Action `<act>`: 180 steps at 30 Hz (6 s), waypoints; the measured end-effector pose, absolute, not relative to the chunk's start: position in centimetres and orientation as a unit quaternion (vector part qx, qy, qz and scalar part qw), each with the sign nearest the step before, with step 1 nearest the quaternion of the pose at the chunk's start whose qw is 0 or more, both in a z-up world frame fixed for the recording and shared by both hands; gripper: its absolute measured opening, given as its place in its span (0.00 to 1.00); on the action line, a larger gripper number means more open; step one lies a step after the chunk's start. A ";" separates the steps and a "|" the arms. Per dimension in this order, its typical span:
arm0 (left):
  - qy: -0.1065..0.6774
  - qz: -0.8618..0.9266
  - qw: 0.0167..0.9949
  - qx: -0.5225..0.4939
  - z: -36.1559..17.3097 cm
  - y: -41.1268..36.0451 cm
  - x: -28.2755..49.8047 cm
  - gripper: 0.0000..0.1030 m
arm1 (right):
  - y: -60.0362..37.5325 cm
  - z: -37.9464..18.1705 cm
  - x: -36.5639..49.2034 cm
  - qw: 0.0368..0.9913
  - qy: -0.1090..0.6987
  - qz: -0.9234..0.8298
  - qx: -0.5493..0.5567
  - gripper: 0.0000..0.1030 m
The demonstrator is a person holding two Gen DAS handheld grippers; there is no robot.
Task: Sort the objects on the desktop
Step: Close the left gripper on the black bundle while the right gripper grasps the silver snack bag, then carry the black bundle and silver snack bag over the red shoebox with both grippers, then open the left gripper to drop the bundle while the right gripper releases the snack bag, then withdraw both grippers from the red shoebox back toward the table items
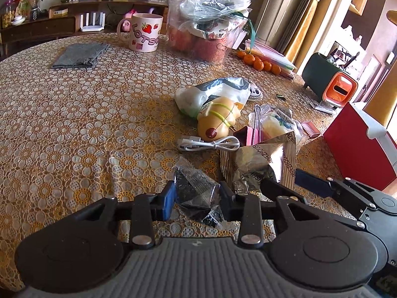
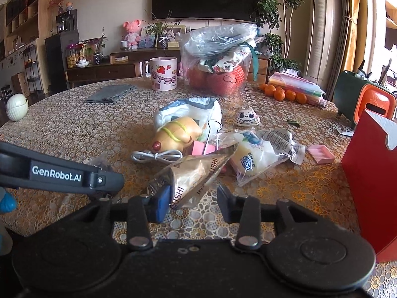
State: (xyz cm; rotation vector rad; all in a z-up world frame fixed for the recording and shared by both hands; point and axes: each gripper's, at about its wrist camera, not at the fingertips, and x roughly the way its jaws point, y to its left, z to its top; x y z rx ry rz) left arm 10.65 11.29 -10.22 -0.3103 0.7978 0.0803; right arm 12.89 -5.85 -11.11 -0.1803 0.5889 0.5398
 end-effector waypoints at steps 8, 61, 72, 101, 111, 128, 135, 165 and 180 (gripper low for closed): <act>0.386 0.053 0.906 -0.167 -10.5 13.1 10.6 0.34 | -5.6 -11.5 14.7 0.919 0.296 0.253 -0.057 0.68; 0.350 -0.033 0.927 -0.128 -3.4 4.6 9.0 0.33 | -15.5 -5.0 12.1 0.911 0.331 0.246 0.024 0.48; 0.323 -0.091 0.938 -0.083 0.1 -2.0 9.8 0.33 | -22.1 -1.3 11.4 0.926 0.299 0.230 0.034 0.48; 0.325 -0.199 0.923 0.051 0.4 -18.8 18.8 0.33 | -36.2 -1.6 17.9 0.945 0.305 0.113 0.025 0.48; 0.374 -0.217 0.893 0.124 -2.3 -23.0 24.6 0.33 | -38.3 -3.4 22.3 0.931 0.350 0.105 -0.019 0.48; 0.492 -0.230 0.826 0.152 -7.1 -26.6 30.3 0.33 | -38.9 -7.7 27.9 0.886 0.447 0.113 -0.042 0.48; 0.525 -0.231 0.803 0.162 -8.1 -27.3 31.1 0.33 | -38.8 -8.0 28.4 0.875 0.467 0.117 -0.048 0.48; 0.452 -0.258 0.848 0.104 -2.9 -24.2 26.6 0.51 | -39.2 -3.4 24.7 0.895 0.428 0.118 -0.041 0.79; 0.390 -0.239 0.884 0.099 0.2 -19.3 21.7 0.51 | -36.9 -0.6 20.9 0.912 0.385 0.139 -0.021 0.87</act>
